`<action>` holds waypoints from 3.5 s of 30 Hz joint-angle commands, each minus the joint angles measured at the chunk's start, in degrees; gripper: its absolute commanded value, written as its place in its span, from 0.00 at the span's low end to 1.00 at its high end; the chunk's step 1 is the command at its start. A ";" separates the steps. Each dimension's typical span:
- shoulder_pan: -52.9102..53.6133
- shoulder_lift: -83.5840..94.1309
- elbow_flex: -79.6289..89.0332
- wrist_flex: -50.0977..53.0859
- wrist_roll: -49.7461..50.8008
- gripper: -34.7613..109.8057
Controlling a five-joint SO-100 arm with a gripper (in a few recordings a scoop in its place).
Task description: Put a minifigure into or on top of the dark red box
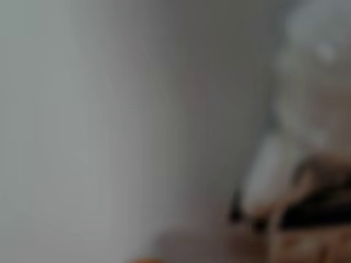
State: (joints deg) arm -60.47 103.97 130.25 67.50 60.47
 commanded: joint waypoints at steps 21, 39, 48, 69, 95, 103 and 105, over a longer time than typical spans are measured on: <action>0.00 -1.41 0.00 -2.46 -2.29 0.38; 0.44 -1.67 0.09 -2.46 -2.02 0.32; 0.53 -1.67 0.18 -2.37 -1.49 0.28; 10.99 17.49 -15.38 22.59 -9.67 0.24; 81.21 7.12 -37.71 16.88 -49.39 0.24; 96.86 -25.05 -66.27 20.74 -54.84 0.24; 99.40 -32.34 -74.79 22.85 -55.28 0.24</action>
State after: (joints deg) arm 34.37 79.72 68.91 87.54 5.71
